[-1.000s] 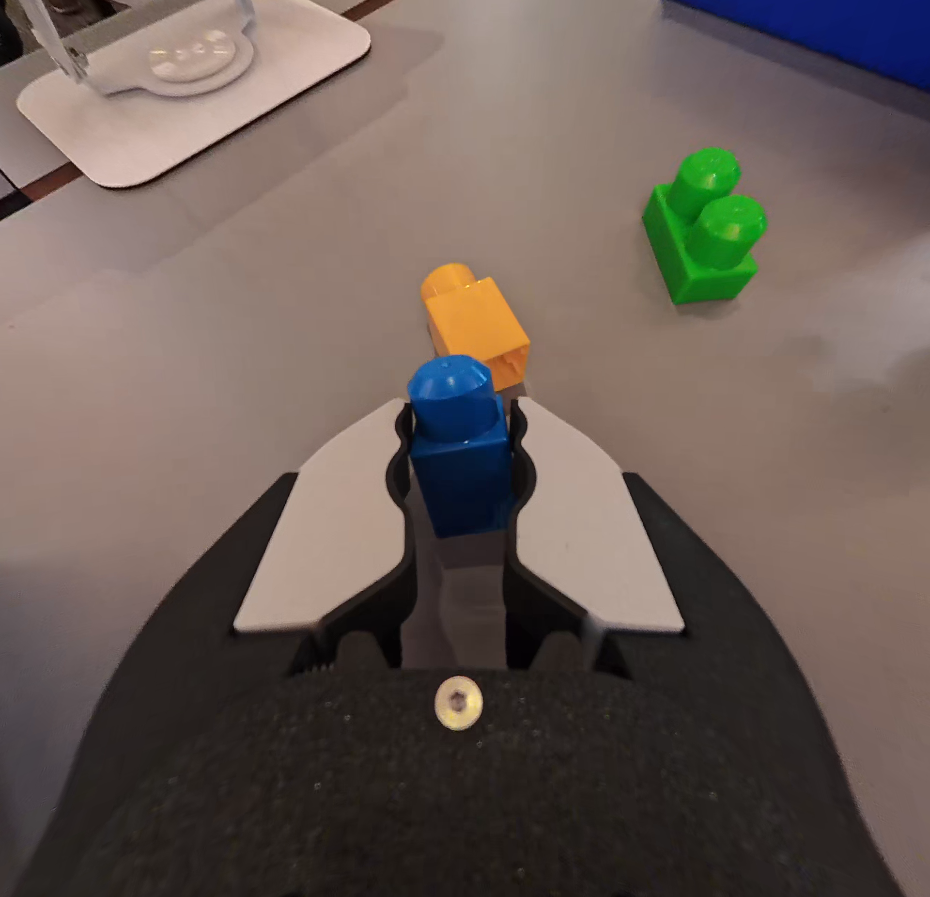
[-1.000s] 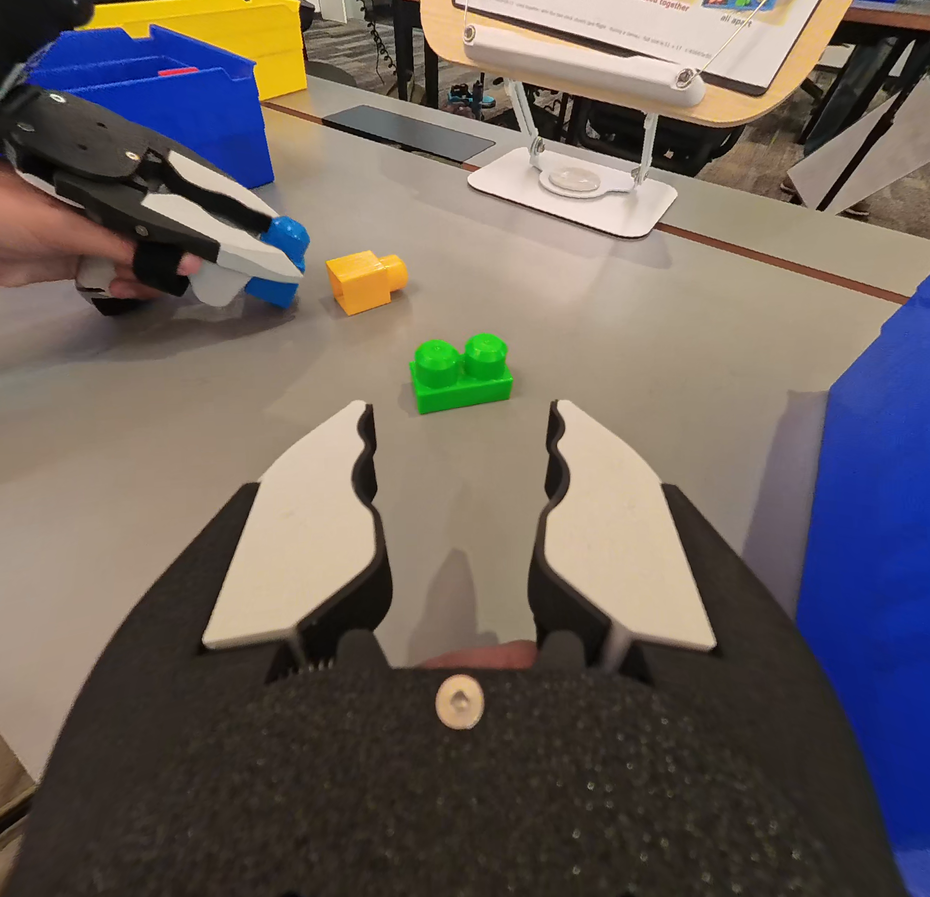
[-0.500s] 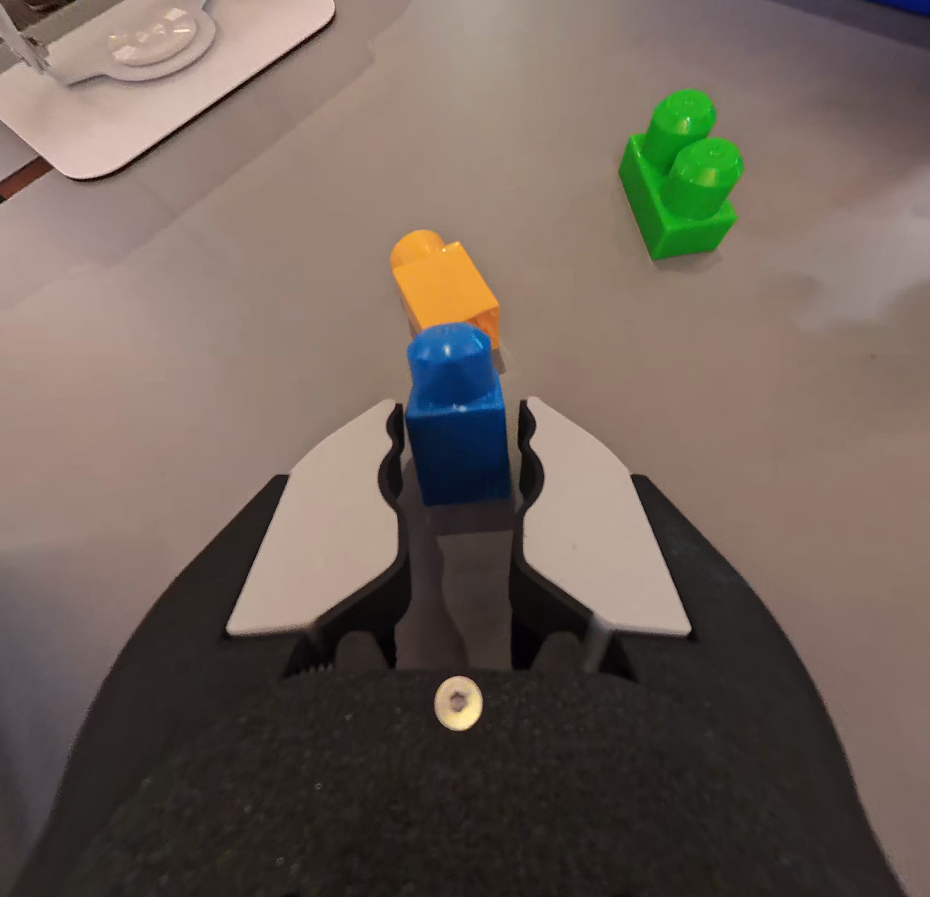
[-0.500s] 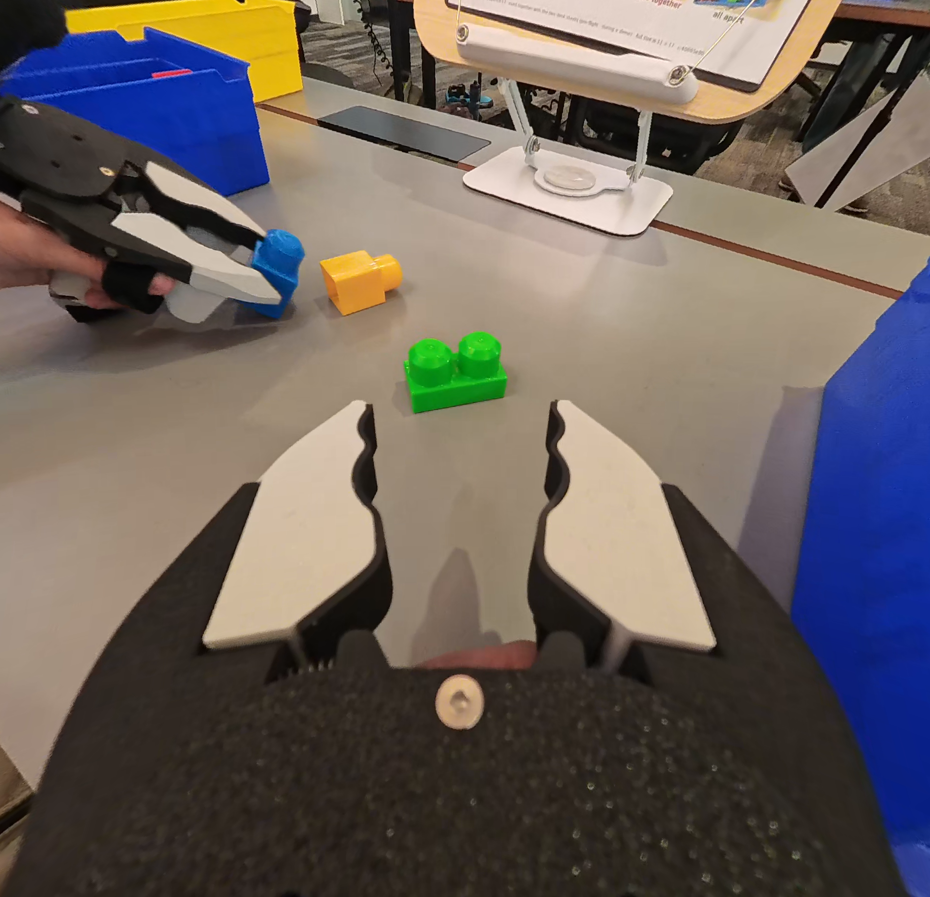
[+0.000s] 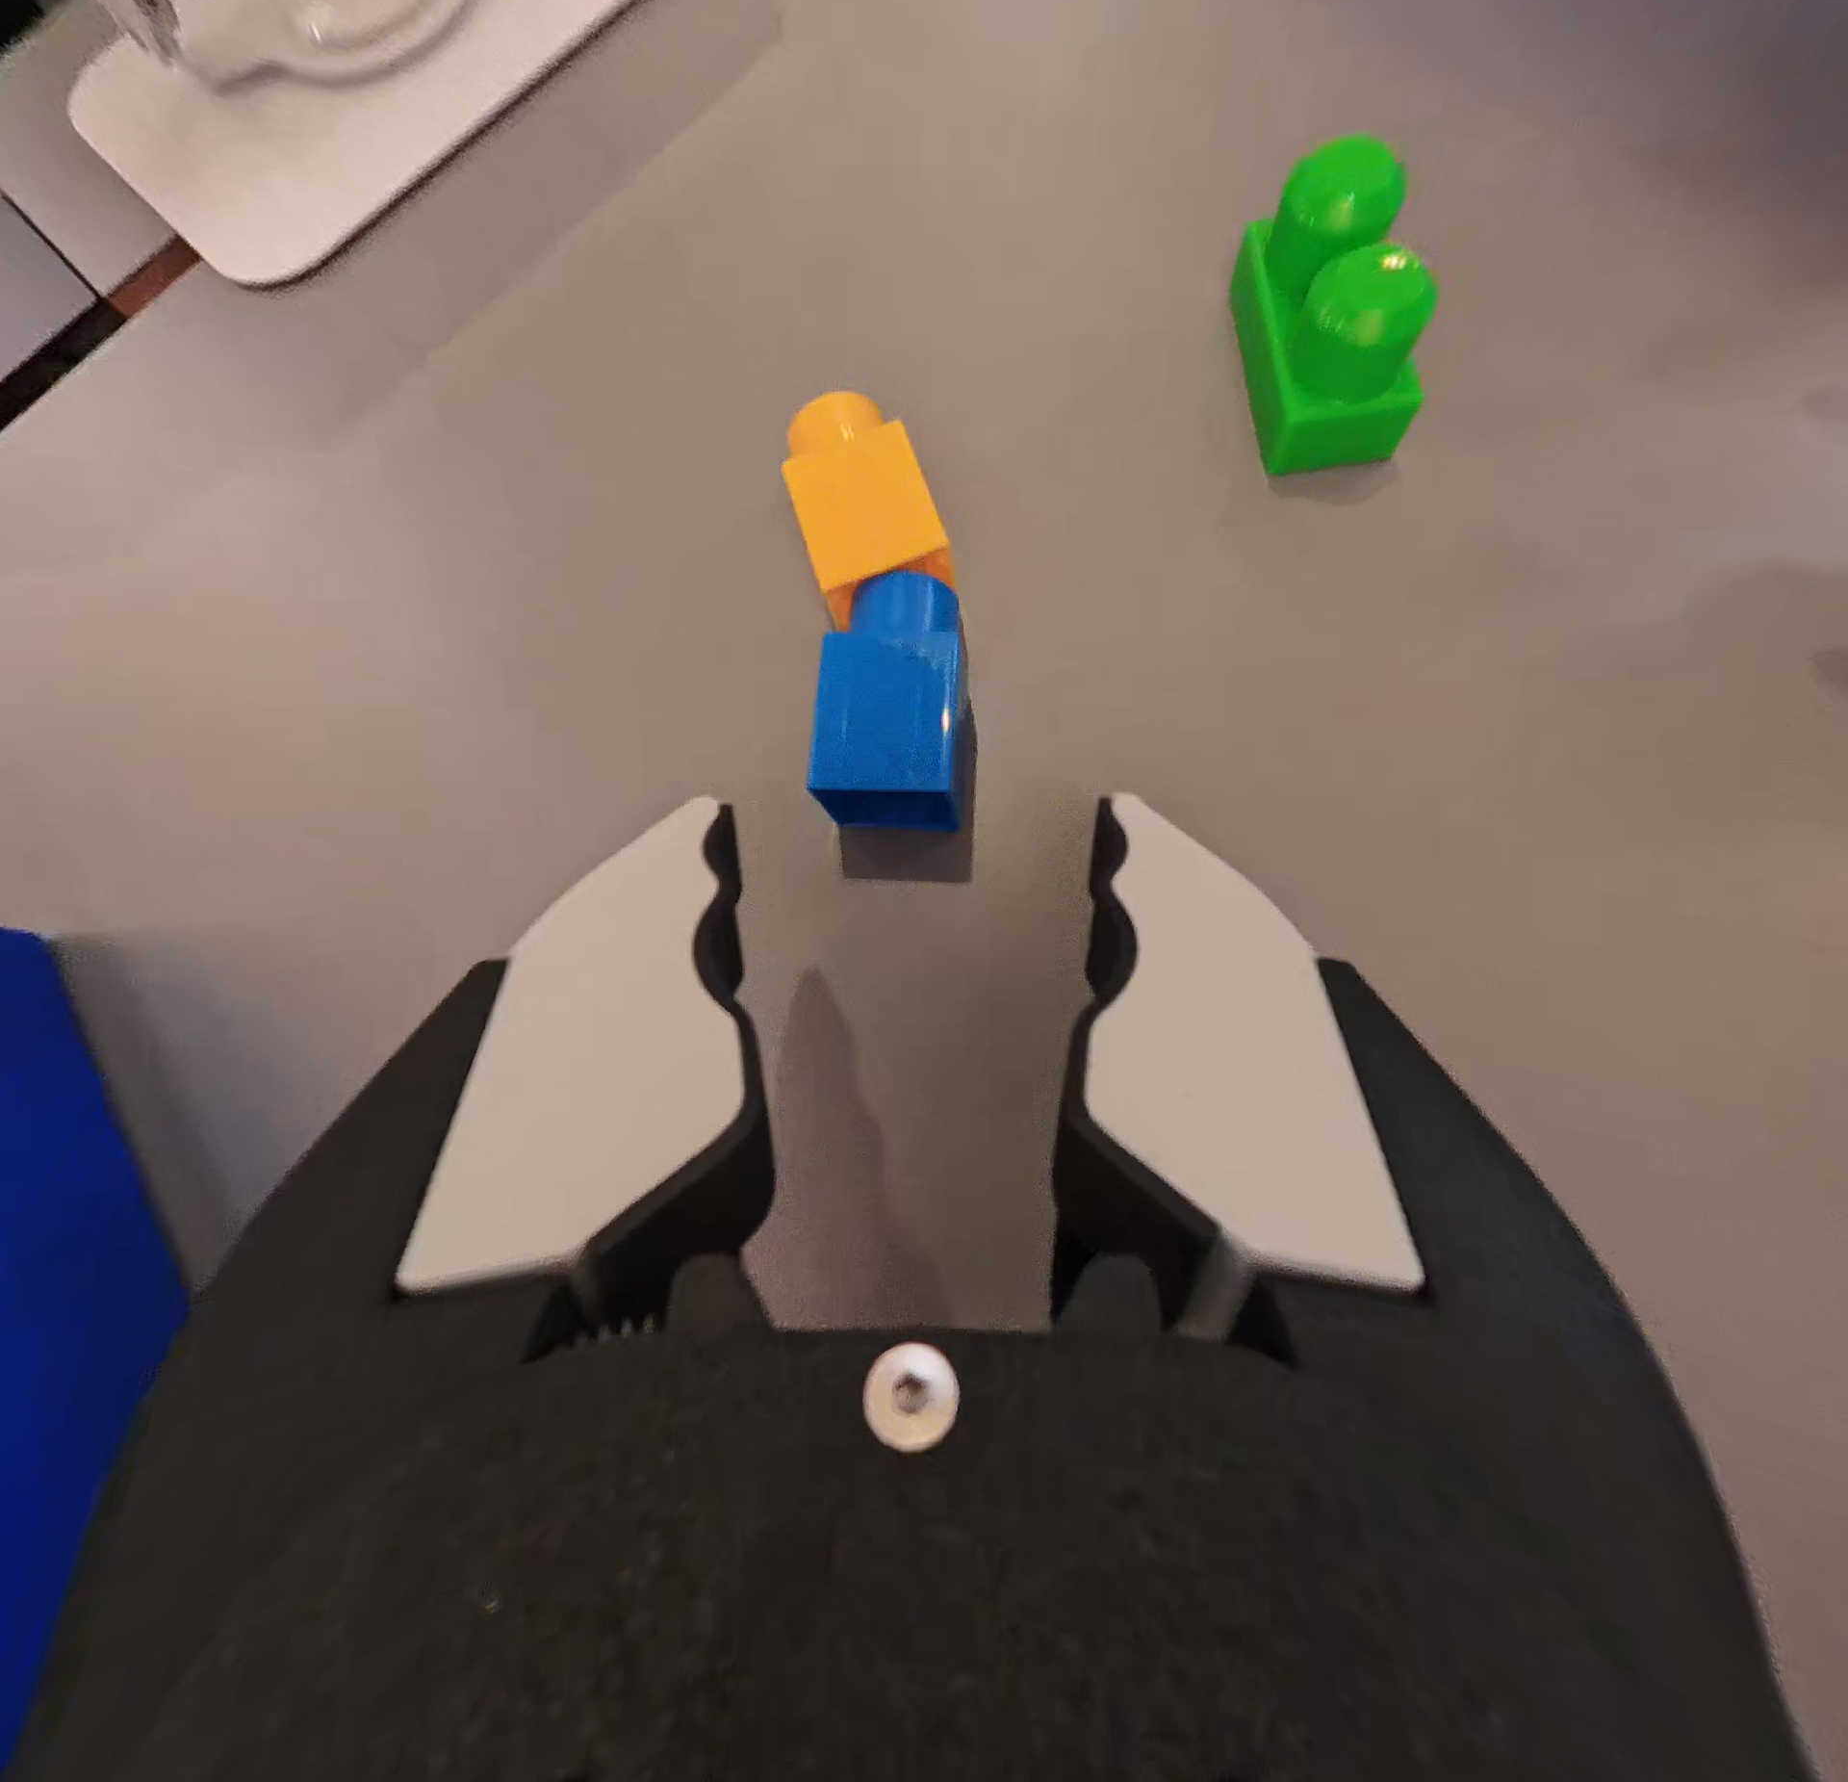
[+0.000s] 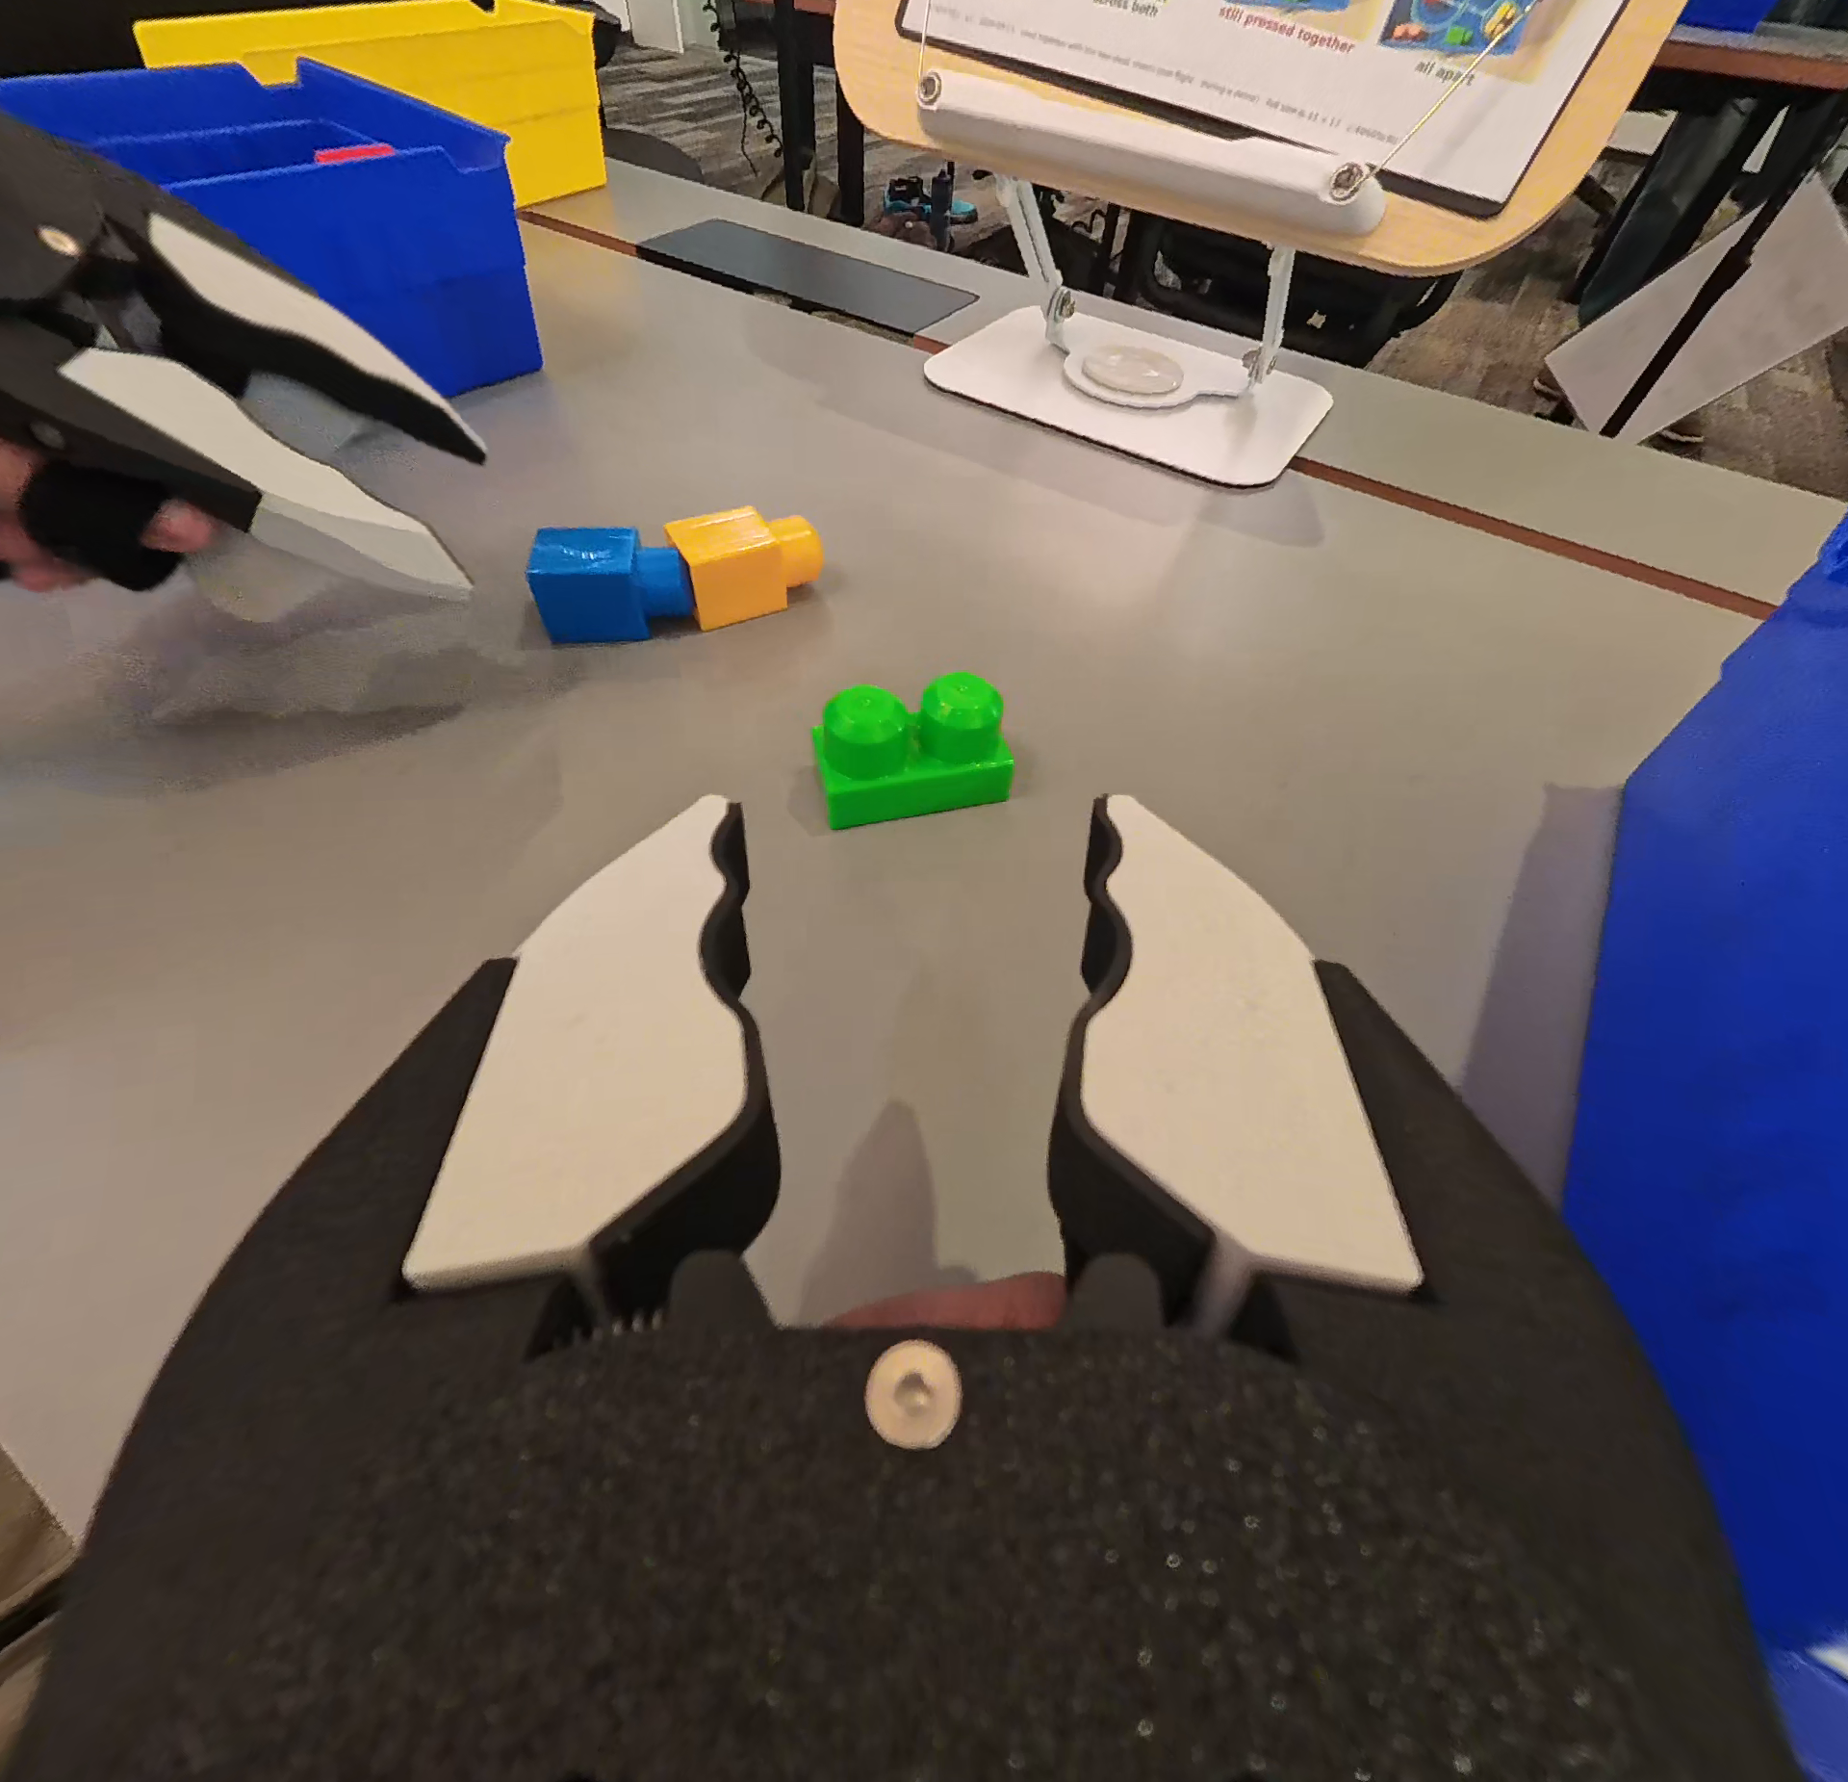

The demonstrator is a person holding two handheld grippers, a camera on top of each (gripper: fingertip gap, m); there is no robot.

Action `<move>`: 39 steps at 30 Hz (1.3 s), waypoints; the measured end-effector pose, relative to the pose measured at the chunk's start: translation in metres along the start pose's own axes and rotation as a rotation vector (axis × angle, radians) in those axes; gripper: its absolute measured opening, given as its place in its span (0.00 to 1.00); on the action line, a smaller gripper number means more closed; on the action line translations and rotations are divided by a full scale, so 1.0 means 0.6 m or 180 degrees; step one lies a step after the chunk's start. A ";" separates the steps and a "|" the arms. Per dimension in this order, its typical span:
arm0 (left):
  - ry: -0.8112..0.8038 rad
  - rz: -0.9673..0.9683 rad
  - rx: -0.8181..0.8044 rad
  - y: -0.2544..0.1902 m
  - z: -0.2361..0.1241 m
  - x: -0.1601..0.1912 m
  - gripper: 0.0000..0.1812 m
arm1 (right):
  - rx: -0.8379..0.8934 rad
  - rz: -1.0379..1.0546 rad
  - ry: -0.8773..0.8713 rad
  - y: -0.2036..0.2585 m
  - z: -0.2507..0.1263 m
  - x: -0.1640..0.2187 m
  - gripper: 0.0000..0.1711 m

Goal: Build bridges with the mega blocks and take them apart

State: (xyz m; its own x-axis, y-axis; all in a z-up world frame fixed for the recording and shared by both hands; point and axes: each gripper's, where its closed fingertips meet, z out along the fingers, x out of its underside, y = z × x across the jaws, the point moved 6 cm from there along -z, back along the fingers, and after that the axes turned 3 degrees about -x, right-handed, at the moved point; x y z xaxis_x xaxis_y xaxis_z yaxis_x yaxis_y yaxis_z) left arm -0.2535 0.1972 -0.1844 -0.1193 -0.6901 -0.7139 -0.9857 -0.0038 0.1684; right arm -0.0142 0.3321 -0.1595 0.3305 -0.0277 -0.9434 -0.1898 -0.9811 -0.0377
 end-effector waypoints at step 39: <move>0.1117 0.0081 0.0632 0.034 0.092 -0.058 0.20 | -0.0057 0.0051 -0.0016 -0.001 -0.007 0.002 0.37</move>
State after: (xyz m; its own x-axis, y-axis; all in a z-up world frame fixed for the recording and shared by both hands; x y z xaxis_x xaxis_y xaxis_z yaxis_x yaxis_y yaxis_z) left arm -0.2758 0.2610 -0.1939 -0.1299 -0.8935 -0.4298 -0.9909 0.1327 0.0237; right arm -0.0100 0.3317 -0.1595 0.3228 -0.0426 -0.9455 -0.1784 -0.9838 -0.0166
